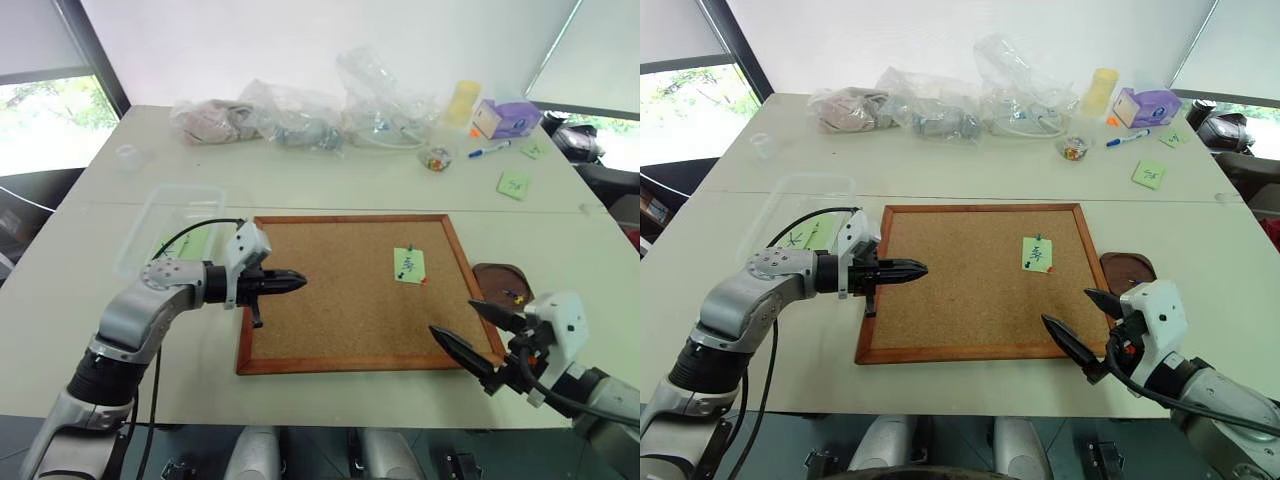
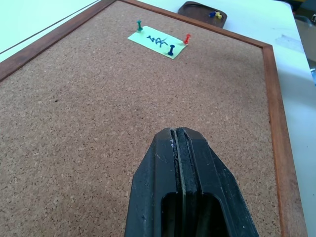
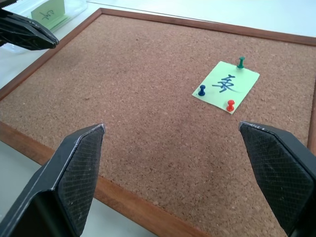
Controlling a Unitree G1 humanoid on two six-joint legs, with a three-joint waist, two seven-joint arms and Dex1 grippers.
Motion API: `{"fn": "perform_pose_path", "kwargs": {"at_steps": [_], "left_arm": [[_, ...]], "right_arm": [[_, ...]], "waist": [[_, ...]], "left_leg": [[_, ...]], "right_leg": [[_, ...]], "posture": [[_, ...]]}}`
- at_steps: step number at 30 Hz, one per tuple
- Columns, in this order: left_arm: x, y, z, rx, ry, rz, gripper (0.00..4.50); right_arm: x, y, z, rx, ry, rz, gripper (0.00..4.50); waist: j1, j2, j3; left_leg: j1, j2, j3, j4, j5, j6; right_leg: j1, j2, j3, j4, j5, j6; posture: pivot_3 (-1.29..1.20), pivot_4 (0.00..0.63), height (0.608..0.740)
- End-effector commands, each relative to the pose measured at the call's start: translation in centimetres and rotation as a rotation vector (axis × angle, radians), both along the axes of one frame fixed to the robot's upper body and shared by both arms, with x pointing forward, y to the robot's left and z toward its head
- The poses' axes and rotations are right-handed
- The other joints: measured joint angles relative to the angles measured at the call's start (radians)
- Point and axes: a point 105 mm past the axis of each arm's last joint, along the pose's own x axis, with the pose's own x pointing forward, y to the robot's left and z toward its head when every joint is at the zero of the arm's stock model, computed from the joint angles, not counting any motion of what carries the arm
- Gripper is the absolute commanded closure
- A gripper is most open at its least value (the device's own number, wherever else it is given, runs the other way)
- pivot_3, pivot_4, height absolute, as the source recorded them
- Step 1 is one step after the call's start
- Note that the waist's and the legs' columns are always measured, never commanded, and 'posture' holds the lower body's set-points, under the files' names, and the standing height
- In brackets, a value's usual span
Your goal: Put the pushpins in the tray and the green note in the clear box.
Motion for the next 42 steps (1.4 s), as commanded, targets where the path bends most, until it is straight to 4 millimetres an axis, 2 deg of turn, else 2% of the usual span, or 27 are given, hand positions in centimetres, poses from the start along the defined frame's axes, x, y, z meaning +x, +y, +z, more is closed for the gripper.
{"fn": "perform_pose_path", "kwargs": {"at_steps": [1,14,19,22,24,26,29,31,35,39,42], "left_arm": [[-0.2,-0.1,1.6,-0.033,-0.058,-0.019,4.43],[0.0,-0.3,1.8,-0.045,-0.056,-0.017,4.43],[0.6,-0.2,2.3,0.015,-0.108,-0.027,4.43],[1.0,-0.7,4.0,0.000,-0.142,-0.051,4.43],[0.7,-1.9,4.5,-0.015,-0.148,-0.103,4.43],[0.4,-3.1,4.1,-0.012,-0.151,-0.144,4.43],[0.3,-3.8,1.5,0.052,-0.151,-0.174,4.43],[0.9,-4.6,0.4,0.051,-0.133,-0.160,4.43],[1.3,-5.5,-0.8,0.061,-0.132,-0.163,4.43],[0.9,-5.6,-1.2,0.094,-0.138,-0.186,4.43],[0.9,-4.9,-2.5,0.176,-0.159,-0.194,4.43]], "right_arm": [[0.0,0.4,0.4,-0.002,-0.017,0.016,0.00],[0.4,0.5,0.6,-0.002,-0.033,0.011,0.00],[0.6,0.0,0.7,-0.015,-0.033,-0.011,0.00],[0.9,-0.4,1.2,-0.007,-0.038,-0.036,0.00],[1.5,-0.4,1.4,0.004,-0.053,-0.049,0.00],[2.3,-0.2,2.0,0.034,-0.088,-0.064,0.00],[4.5,-0.2,2.2,0.045,-0.136,-0.117,0.00],[6.3,-0.4,1.2,0.019,-0.129,-0.159,0.00],[8.7,-0.4,-0.4,-0.011,-0.123,-0.197,0.00],[9.8,0.6,-0.8,-0.014,-0.136,-0.170,0.00],[10.3,1.5,-0.9,-0.017,-0.132,-0.133,0.00]], "waist": [[0.000,0.000,0.000],[0.000,0.000,0.000],[0.000,0.000,0.000],[0.001,0.000,0.000],[0.000,0.000,0.000],[0.000,0.000,0.000],[-0.005,0.000,0.000],[-0.003,0.000,0.000],[0.001,0.000,0.000],[-0.001,0.001,0.000],[-0.001,0.001,0.000]], "left_leg": [[0.000,0.000,0.000,0.000,0.000,0.000],[0.000,0.000,0.000,0.000,0.000,0.000],[0.000,0.000,0.000,0.000,0.000,0.000],[0.000,0.000,0.000,0.000,0.000,0.000],[0.000,0.000,0.000,0.000,0.000,0.000],[0.000,0.000,0.000,0.000,0.000,0.000],[0.000,0.000,0.000,0.000,0.000,0.000],[0.001,-0.001,0.001,0.000,0.000,0.000],[-0.001,-0.002,0.001,0.001,0.000,0.000],[-0.002,-0.001,0.001,0.001,0.000,0.000],[-0.002,-0.001,0.001,0.001,0.000,0.000]], "right_leg": [[0.000,0.000,0.000,0.000,0.000,0.000],[0.000,0.000,0.000,0.000,0.000,0.000],[0.000,0.000,0.000,0.000,0.000,0.000],[0.000,0.000,0.000,0.000,0.000,0.000],[0.000,0.000,0.000,0.000,0.000,0.000],[0.000,0.000,0.000,0.000,0.000,0.000],[0.000,0.001,0.000,0.000,0.000,0.000],[0.000,0.002,0.001,0.000,0.000,0.000],[-0.001,0.001,0.000,0.000,0.000,0.000],[-0.002,0.000,0.000,0.000,0.000,0.001],[-0.002,0.001,0.000,0.000,0.001,0.001]], "posture": [[0.00,0.150,0.737],[0.00,0.150,0.737],[0.00,0.150,0.737],[0.00,0.150,0.737],[0.00,0.150,0.737],[0.00,0.150,0.737],[0.00,0.150,0.737],[0.00,0.150,0.737],[0.00,0.150,0.737],[0.00,0.150,0.737],[0.00,0.150,0.737]]}}
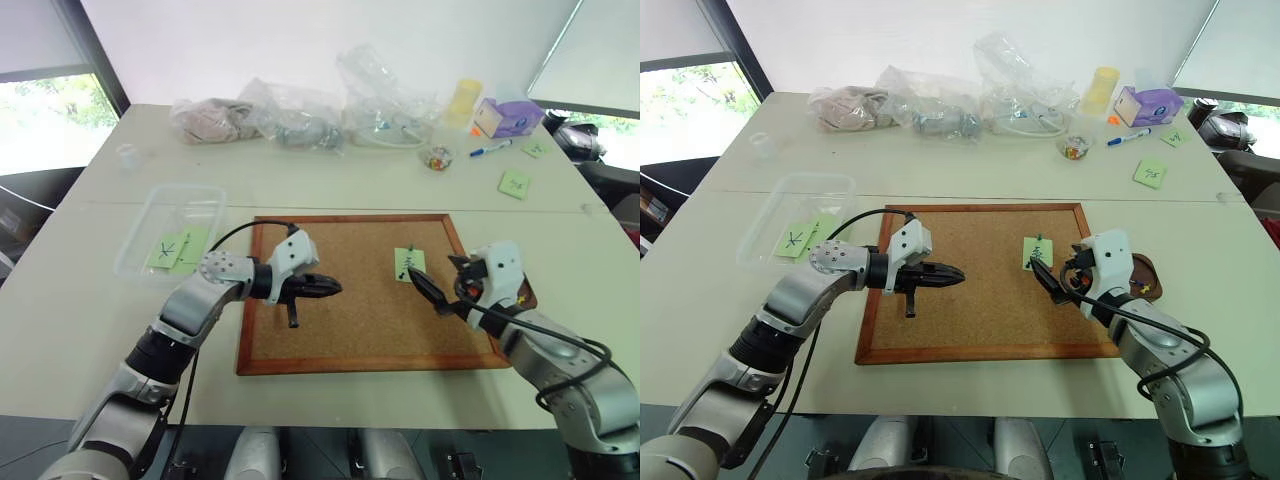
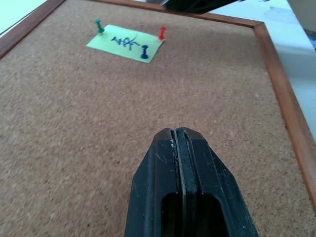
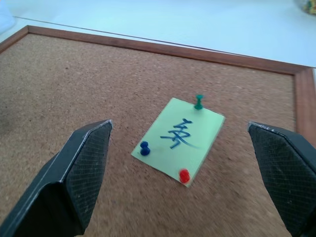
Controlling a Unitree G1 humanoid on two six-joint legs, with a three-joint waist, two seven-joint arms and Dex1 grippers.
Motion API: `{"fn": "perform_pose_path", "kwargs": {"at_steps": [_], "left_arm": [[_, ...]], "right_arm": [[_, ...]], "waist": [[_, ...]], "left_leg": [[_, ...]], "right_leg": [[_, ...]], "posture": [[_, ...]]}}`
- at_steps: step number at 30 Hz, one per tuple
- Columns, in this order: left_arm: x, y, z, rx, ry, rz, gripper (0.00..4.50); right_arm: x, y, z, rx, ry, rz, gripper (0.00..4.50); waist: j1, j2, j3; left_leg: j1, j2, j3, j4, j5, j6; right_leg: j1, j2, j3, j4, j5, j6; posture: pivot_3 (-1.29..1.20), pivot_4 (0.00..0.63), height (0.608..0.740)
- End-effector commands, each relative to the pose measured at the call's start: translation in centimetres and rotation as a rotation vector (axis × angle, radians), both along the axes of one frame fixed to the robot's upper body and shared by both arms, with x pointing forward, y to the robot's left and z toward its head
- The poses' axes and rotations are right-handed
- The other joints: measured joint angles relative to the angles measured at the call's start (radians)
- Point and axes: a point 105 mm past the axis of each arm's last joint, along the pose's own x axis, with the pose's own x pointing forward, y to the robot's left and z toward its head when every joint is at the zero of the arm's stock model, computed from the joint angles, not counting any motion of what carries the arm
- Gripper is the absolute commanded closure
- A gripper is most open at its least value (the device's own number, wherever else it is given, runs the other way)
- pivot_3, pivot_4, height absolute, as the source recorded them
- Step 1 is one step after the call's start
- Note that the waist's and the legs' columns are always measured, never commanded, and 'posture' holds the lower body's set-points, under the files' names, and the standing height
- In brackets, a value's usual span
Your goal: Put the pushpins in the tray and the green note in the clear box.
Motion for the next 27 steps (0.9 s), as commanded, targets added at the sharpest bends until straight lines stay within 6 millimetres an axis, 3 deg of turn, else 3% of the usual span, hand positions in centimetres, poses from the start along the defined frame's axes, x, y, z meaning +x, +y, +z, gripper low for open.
{"fn": "perform_pose_path", "kwargs": {"at_steps": [1,11,25,27], "left_arm": [[-0.1,0.4,-0.5,0.069,-0.057,-0.019,4.43],[-0.2,1.1,-2.9,0.161,-0.043,0.011,4.43],[-0.6,0.7,-3.1,0.153,-0.029,0.007,4.43],[-0.5,0.7,-3.2,0.154,-0.030,0.008,4.50]], "right_arm": [[0.5,1.0,0.8,-0.008,-0.041,0.040,0.00],[3.9,-0.4,-0.3,0.005,-0.012,-0.076,0.00],[6.8,0.0,-0.7,0.000,0.005,-0.076,0.00],[6.8,0.0,-0.8,-0.001,0.009,-0.071,0.53]], "waist": [[0.000,0.000,0.000],[0.000,0.001,-0.001],[0.001,0.002,-0.002],[0.001,0.002,-0.002]], "left_leg": [[0.000,0.000,0.000,0.000,0.000,0.000],[0.000,0.000,0.000,0.000,0.000,0.000],[0.001,0.000,0.000,0.000,0.000,0.000],[0.001,0.000,0.000,0.000,0.000,0.000]], "right_leg": [[0.000,0.000,0.000,0.000,0.000,0.000],[0.000,0.000,0.000,0.000,0.000,0.000],[0.000,-0.001,0.000,0.000,0.000,0.000],[0.001,-0.001,0.000,0.000,0.000,0.000]], "posture": [[0.00,0.150,0.737],[0.00,0.150,0.737],[0.00,0.150,0.737],[0.00,0.150,0.737]]}}
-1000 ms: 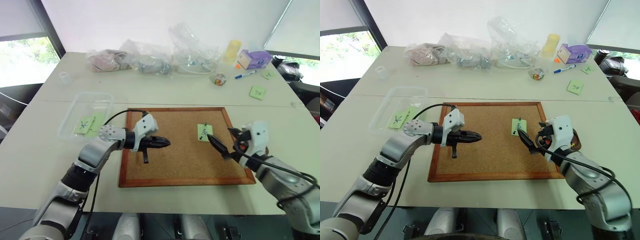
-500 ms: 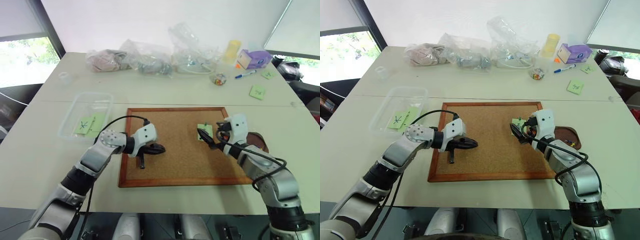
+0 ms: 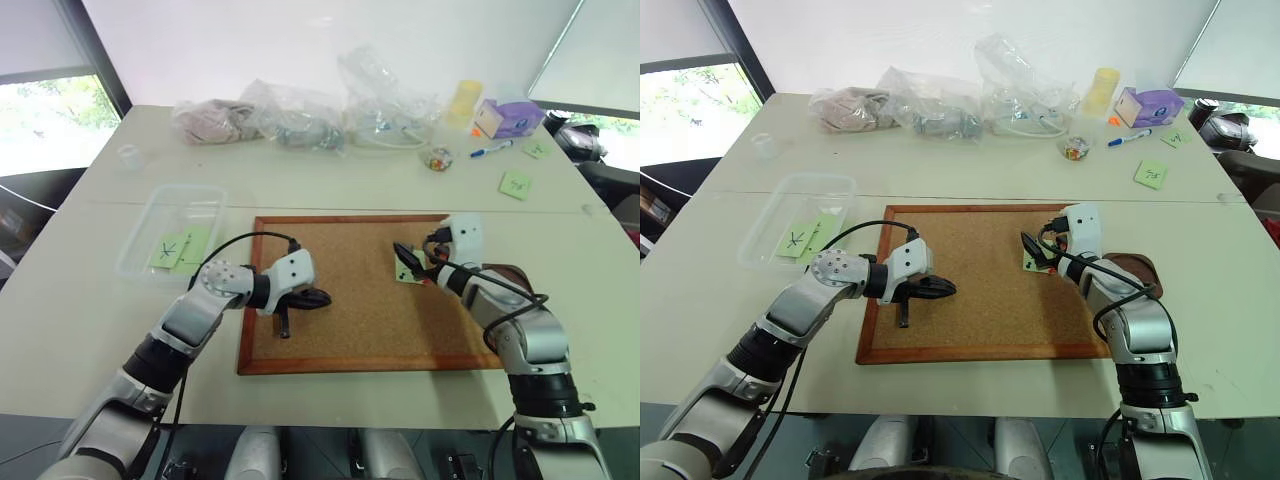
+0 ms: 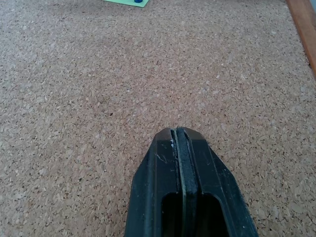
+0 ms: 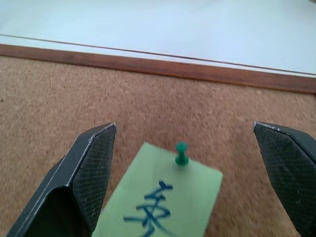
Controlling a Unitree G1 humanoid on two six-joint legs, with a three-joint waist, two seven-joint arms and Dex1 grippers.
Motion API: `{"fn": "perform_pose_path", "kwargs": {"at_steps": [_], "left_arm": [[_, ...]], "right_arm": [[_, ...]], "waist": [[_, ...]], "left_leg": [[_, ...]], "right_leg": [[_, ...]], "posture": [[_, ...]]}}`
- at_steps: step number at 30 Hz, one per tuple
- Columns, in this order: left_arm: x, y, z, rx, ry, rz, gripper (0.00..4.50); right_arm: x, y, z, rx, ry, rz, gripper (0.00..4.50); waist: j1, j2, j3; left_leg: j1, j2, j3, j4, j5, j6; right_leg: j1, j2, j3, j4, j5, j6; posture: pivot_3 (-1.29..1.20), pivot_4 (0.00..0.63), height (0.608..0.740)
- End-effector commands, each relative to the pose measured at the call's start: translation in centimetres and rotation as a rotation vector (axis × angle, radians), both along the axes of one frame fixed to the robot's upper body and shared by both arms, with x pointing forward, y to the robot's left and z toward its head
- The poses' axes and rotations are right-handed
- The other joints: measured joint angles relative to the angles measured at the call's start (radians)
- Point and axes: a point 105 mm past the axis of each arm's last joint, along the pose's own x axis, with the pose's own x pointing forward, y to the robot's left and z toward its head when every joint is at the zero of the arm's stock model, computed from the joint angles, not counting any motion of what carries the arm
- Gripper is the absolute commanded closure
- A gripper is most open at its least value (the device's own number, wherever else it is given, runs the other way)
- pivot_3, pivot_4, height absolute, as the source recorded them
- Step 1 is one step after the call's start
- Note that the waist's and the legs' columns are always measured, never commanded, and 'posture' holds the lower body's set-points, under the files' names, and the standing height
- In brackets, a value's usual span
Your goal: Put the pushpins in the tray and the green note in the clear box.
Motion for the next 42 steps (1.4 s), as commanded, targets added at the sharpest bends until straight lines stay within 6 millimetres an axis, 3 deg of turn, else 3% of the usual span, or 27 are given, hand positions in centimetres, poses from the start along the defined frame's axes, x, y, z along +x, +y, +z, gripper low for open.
{"fn": "perform_pose_path", "kwargs": {"at_steps": [1,8,16,23,42], "left_arm": [[-0.4,-0.1,-0.9,0.029,0.014,0.000,4.50],[-0.4,-0.1,-1.1,0.031,0.011,0.006,4.50],[0.0,0.1,-1.1,0.036,-0.004,0.017,4.50],[0.1,0.1,-1.2,0.044,-0.010,0.009,4.50],[-0.2,-0.3,-1.3,0.012,0.035,0.003,4.50]], "right_arm": [[0.2,0.2,0.8,-0.006,-0.036,0.016,0.79],[0.2,0.1,0.3,0.031,-0.005,0.017,4.28],[0.0,0.0,0.3,0.050,-0.003,0.013,4.28],[-0.1,-0.4,1.7,0.065,-0.095,-0.008,4.28],[-0.2,-0.4,3.4,0.062,-0.205,-0.006,4.28]], "waist": [[0.000,0.000,0.000],[0.000,0.001,0.000],[0.000,0.001,0.000],[0.000,0.001,0.000],[-0.001,0.001,0.000]], "left_leg": [[0.000,0.000,0.000,0.000,0.000,0.000],[0.000,0.000,0.000,0.000,0.000,0.000],[0.000,0.000,0.000,0.000,0.000,0.000],[0.000,0.000,0.000,0.000,0.000,0.000],[0.000,0.000,0.000,0.000,0.000,0.000]], "right_leg": [[0.000,0.000,0.000,0.000,0.000,0.000],[0.000,0.000,0.000,0.000,0.000,0.000],[0.000,0.000,0.000,0.000,0.000,0.000],[0.000,0.000,0.000,0.000,0.000,0.000],[0.000,0.000,0.000,0.000,0.000,0.000]], "posture": [[0.00,0.150,0.737],[0.00,0.150,0.737],[0.00,0.150,0.737],[0.00,0.150,0.737],[0.00,0.150,0.737]]}}
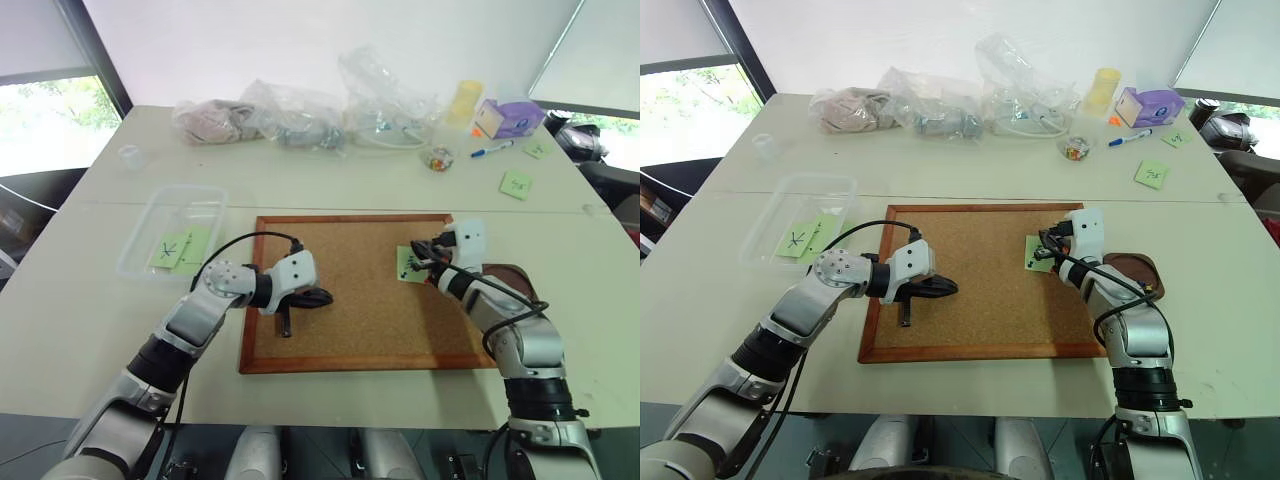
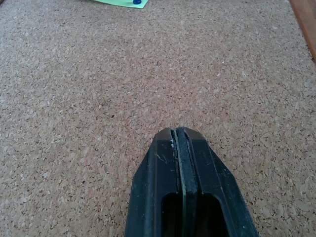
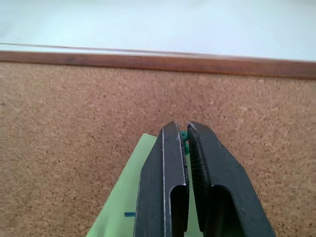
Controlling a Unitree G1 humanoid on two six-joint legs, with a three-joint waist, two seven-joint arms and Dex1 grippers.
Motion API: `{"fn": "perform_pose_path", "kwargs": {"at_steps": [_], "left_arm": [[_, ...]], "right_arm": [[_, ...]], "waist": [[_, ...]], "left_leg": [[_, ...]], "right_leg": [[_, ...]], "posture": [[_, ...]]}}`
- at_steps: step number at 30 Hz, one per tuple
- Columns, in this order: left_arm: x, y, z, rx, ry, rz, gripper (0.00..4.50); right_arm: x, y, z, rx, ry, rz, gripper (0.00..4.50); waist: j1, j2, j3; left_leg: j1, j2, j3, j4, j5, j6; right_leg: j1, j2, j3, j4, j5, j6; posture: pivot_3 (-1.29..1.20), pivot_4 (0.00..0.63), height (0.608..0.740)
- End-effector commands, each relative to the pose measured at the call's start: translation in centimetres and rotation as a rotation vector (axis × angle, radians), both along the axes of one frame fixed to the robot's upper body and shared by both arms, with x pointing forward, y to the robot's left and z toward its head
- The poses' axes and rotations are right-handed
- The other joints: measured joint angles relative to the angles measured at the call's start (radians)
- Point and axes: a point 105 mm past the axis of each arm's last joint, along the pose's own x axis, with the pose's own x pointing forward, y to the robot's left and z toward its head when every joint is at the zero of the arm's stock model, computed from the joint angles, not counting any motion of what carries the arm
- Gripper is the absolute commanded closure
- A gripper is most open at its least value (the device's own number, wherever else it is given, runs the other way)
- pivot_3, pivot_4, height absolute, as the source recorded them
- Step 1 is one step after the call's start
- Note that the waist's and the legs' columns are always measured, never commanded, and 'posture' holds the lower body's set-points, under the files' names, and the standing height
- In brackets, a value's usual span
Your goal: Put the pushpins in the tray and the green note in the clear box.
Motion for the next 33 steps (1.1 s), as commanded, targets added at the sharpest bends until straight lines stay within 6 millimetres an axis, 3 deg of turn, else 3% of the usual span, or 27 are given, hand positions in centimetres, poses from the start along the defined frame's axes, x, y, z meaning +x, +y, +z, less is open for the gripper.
{"fn": "perform_pose_path", "kwargs": {"at_steps": [1,8,11,14,18,24,32,33], "left_arm": [[-0.6,-0.2,-1.1,-0.007,0.081,0.010,4.50],[-0.8,-0.1,-1.3,-0.020,0.123,0.029,4.50],[-0.9,-0.1,-1.3,-0.015,0.119,0.026,4.50],[-0.8,0.1,-1.2,-0.005,0.100,0.027,4.50],[-0.7,0.1,-1.0,-0.002,0.085,0.030,4.50],[-0.5,0.0,-1.0,0.001,0.076,0.026,4.50],[-0.1,-0.4,-1.0,0.004,0.064,0.016,4.50],[-0.1,-0.4,-1.0,0.005,0.062,0.017,4.50]], "right_arm": [[0.0,-0.2,2.9,0.009,-0.132,-0.014,4.28],[-0.2,0.0,2.7,0.012,-0.135,-0.005,4.28],[-0.4,-0.6,3.5,0.022,-0.175,-0.034,4.28],[-1.9,-3.7,4.8,0.024,-0.225,-0.162,4.28],[-4.9,-7.6,4.9,-0.025,-0.223,-0.312,4.28],[-7.8,-10.4,2.4,-0.079,-0.097,-0.423,4.28],[-7.2,-11.5,-0.1,0.022,0.010,-0.495,4.28],[-7.2,-11.5,-0.4,0.034,0.024,-0.497,4.05]], "waist": [[0.001,0.000,0.000],[0.000,0.000,0.000],[0.000,0.000,0.000],[0.002,0.000,0.000],[0.002,0.000,0.000],[-0.002,0.004,-0.003],[0.003,0.005,-0.004],[0.003,0.005,-0.004]], "left_leg": [[0.000,0.000,0.000,0.000,0.000,0.000],[0.000,0.000,0.000,0.000,0.000,0.000],[0.000,0.000,0.000,0.000,0.000,0.000],[0.000,0.000,0.000,0.000,0.000,0.000],[0.000,0.000,-0.001,0.000,0.000,0.000],[0.002,0.000,0.000,0.000,0.000,0.000],[0.003,-0.001,0.000,0.000,0.000,0.001],[0.002,-0.001,0.000,0.000,0.000,0.001]], "right_leg": [[0.000,0.000,0.000,0.000,0.000,0.000],[0.000,0.000,0.000,0.000,0.000,0.000],[0.000,0.000,0.000,0.000,0.000,0.000],[0.000,0.000,0.000,0.000,0.000,0.000],[0.000,0.000,0.000,0.000,0.000,0.000],[0.002,0.000,0.000,0.000,0.000,0.000],[0.003,0.000,0.001,0.000,0.000,0.000],[0.003,0.000,0.001,-0.001,0.000,0.000]], "posture": [[0.00,0.150,0.737],[0.00,0.150,0.737],[0.00,0.150,0.737],[0.00,0.150,0.737],[0.00,0.150,0.737],[0.00,0.150,0.737],[0.00,0.150,0.737],[0.00,0.150,0.737]]}}
